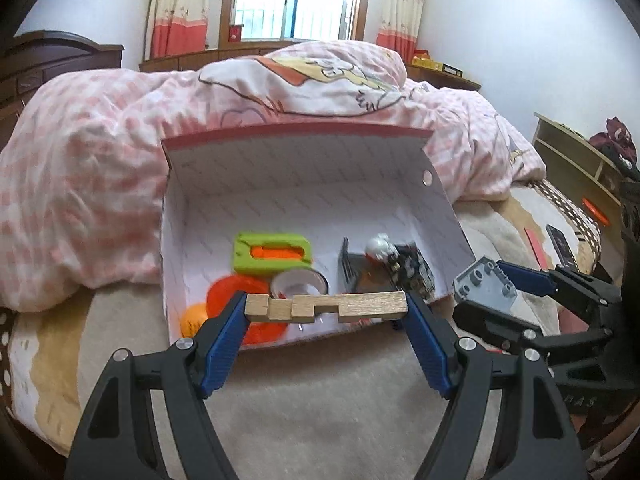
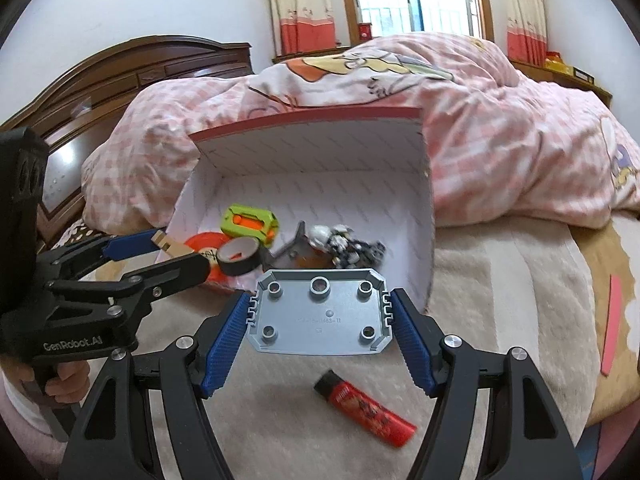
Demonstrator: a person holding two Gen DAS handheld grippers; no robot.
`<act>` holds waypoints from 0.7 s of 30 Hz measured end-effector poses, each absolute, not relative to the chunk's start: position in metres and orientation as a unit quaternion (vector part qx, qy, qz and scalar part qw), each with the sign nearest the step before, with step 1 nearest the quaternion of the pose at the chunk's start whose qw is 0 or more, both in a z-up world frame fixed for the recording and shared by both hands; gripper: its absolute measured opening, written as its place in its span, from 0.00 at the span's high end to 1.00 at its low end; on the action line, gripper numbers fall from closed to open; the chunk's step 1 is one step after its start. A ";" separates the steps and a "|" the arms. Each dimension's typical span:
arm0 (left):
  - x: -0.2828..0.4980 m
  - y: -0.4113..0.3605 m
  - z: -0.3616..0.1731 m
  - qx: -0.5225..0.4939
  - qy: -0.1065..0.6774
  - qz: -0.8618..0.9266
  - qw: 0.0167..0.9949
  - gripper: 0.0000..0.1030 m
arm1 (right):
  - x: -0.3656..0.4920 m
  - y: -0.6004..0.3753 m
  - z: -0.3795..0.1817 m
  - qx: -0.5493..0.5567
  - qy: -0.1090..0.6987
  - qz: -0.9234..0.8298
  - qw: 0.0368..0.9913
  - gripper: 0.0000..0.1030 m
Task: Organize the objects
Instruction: 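Carry the wooden stick and grey plate into the shoebox and release both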
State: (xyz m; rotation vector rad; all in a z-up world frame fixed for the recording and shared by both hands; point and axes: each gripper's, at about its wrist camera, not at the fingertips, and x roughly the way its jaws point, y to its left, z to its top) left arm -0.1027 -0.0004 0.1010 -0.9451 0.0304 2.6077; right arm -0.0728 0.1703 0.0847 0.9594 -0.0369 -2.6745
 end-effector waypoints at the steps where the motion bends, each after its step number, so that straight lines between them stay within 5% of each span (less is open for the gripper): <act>1: -0.105 -0.001 0.102 -0.333 0.011 0.925 0.182 0.25 | -0.076 0.168 0.086 0.332 -0.011 -0.931 0.152 0.30; 21: -0.180 -0.008 0.101 -0.338 0.004 0.930 0.140 0.25 | -0.135 0.145 0.095 0.316 -0.006 -0.934 0.164 0.31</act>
